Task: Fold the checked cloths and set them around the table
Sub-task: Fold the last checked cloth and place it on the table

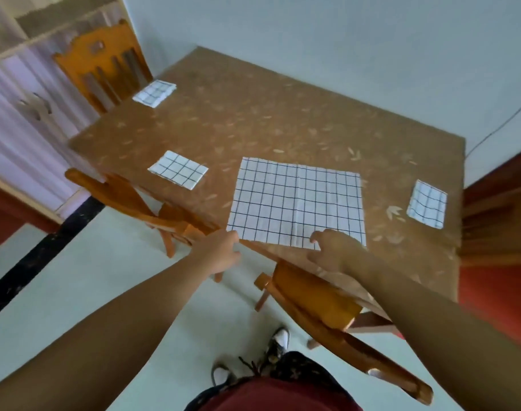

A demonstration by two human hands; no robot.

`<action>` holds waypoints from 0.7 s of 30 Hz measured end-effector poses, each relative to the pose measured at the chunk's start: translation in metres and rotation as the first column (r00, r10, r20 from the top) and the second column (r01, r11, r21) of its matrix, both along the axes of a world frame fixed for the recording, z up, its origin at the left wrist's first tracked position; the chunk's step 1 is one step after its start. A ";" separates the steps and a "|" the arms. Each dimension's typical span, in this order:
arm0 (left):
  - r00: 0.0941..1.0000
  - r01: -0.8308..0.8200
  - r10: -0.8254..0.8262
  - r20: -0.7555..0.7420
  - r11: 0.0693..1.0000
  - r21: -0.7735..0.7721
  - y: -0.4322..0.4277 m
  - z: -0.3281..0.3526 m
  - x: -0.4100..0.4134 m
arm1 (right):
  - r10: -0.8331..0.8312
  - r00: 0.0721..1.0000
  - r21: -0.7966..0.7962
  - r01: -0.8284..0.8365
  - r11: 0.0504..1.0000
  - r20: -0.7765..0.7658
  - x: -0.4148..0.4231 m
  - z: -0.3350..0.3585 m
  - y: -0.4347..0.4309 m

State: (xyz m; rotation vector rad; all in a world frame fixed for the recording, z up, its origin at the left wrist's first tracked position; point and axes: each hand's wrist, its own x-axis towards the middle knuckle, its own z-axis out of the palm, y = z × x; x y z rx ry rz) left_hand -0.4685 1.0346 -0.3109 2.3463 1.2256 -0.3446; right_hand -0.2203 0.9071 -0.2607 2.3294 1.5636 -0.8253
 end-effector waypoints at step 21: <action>0.957 0.241 -0.245 -0.157 0.969 -0.047 0.058 -0.093 0.106 | -0.108 0.993 -0.077 0.110 0.991 0.040 0.112 -0.159 0.014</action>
